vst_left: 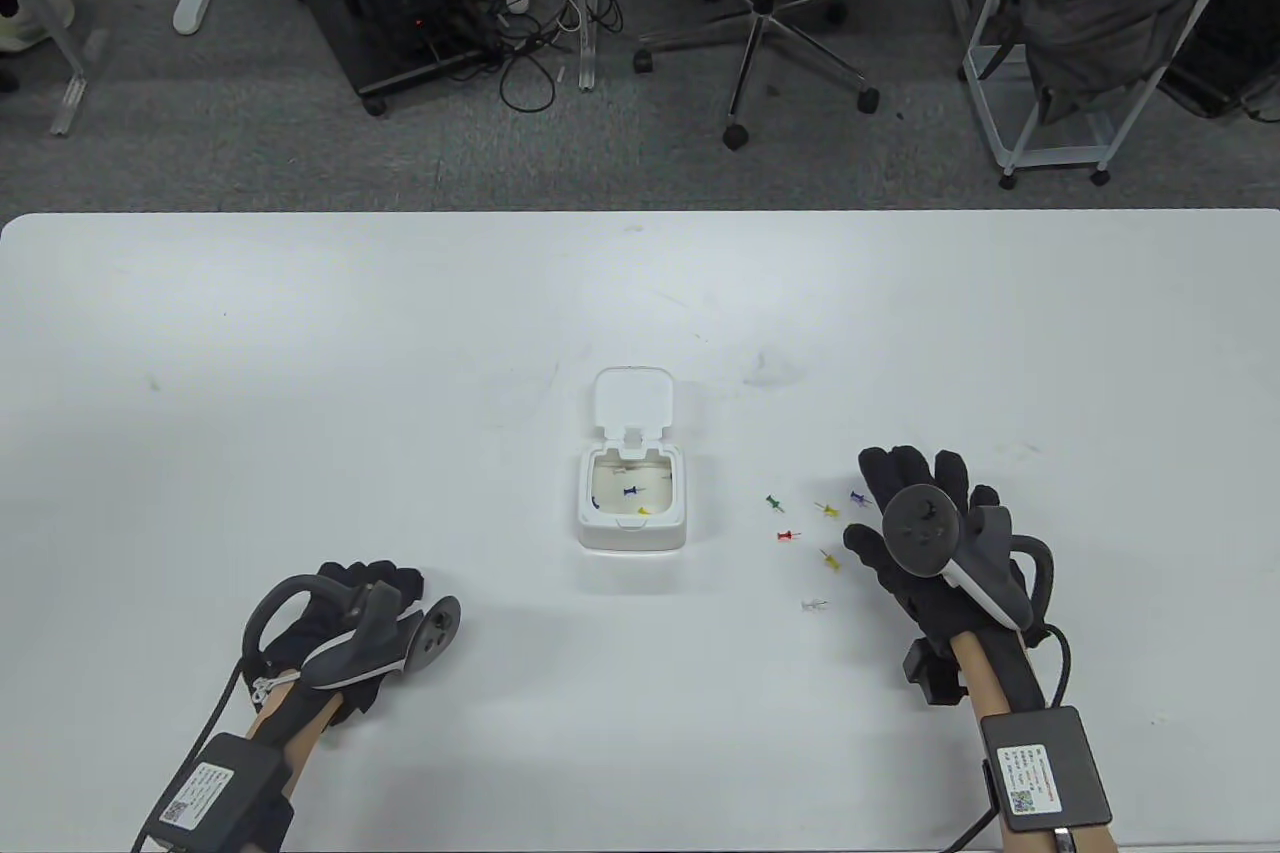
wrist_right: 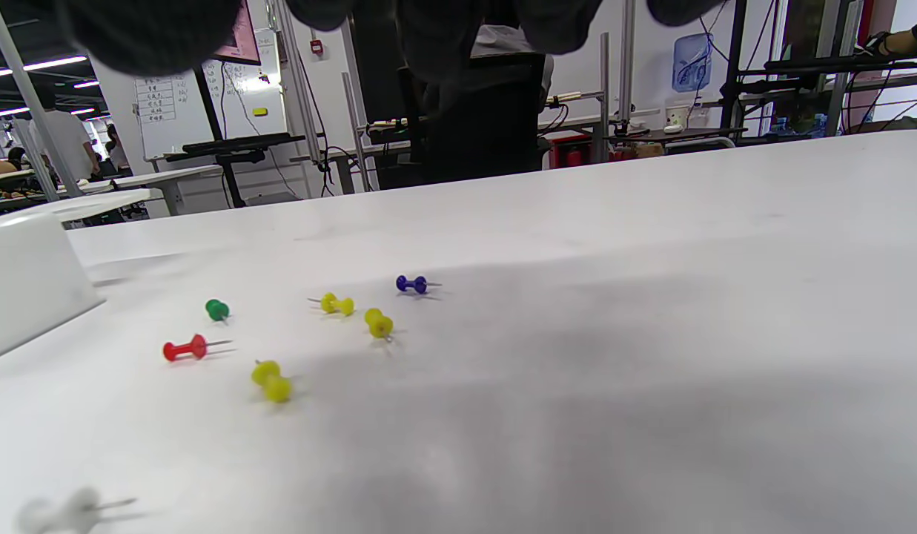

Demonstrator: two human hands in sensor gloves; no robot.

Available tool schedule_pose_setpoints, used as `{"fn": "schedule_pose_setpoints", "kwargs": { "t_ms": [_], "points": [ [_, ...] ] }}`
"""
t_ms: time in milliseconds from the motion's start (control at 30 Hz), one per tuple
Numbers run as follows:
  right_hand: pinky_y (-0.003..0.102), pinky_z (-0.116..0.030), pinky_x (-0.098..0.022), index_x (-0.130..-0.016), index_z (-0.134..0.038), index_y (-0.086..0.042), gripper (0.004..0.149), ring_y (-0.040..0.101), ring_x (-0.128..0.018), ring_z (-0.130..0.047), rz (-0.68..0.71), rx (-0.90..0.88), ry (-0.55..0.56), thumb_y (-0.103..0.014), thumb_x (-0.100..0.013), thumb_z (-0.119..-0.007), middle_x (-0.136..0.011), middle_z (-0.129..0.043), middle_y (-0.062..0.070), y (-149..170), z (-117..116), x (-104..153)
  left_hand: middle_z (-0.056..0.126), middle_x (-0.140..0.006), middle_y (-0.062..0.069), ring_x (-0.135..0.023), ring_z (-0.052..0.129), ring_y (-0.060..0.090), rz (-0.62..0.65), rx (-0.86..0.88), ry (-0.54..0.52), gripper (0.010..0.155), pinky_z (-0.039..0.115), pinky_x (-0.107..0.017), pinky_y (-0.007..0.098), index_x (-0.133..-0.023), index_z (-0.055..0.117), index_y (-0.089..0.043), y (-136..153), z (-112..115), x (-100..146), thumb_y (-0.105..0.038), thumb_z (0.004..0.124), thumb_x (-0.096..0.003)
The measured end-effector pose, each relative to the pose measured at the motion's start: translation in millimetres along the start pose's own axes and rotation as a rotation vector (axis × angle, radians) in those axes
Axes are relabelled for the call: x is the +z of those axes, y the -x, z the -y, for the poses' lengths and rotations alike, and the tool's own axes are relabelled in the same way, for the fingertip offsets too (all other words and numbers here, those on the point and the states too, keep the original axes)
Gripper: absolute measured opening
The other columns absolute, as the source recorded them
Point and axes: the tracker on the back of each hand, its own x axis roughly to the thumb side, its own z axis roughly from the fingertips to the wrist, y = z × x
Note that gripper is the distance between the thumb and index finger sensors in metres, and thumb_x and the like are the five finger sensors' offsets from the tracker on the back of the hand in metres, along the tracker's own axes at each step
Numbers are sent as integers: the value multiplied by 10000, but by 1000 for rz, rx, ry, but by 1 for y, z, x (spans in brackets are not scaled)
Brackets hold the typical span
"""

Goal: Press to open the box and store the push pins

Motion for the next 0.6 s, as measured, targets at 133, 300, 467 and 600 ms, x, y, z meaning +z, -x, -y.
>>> {"fn": "schedule_pose_setpoints", "kwargs": {
  "t_ms": [133, 300, 467, 600],
  "points": [
    [702, -346, -745, -1052, -330, -356, 715, 459, -1109, -344, 1, -1, 1, -554, -431, -624, -1229, -407, 57, 0, 0, 0, 920, -827, -71, -577, 1017, 117, -8, 74, -37, 427, 855, -676, 474, -880, 779, -289, -2, -18, -12, -433, 740, -480],
    [702, -345, -746, -1052, -330, -357, 715, 457, -1110, -344, 1, -2, -1, -555, -431, -623, -1229, -406, 56, 0, 0, 0, 915, -831, -75, -585, 1013, 117, 27, 114, -89, 426, 847, -681, 476, -884, 771, -295, -18, -48, -32, -433, 739, -482],
    [702, -345, -746, -1053, -330, -357, 715, 457, -1110, -345, 3, -4, 1, -554, -431, -623, -1229, -408, 57, 0, 0, 0, 913, -838, -82, -596, 1012, 112, 62, 95, -121, 424, 846, -685, 471, -887, 768, -305, -39, -78, -54, -437, 737, -485],
    [702, -345, -747, -1053, -331, -358, 715, 457, -1110, -345, 4, -3, 1, -555, -431, -623, -1230, -406, 56, 0, 0, 0, 912, -842, -83, -600, 1011, 114, 70, 119, -145, 424, 844, -687, 471, -890, 766, -307, -54, -102, -75, -436, 739, -487]
  ]
}}
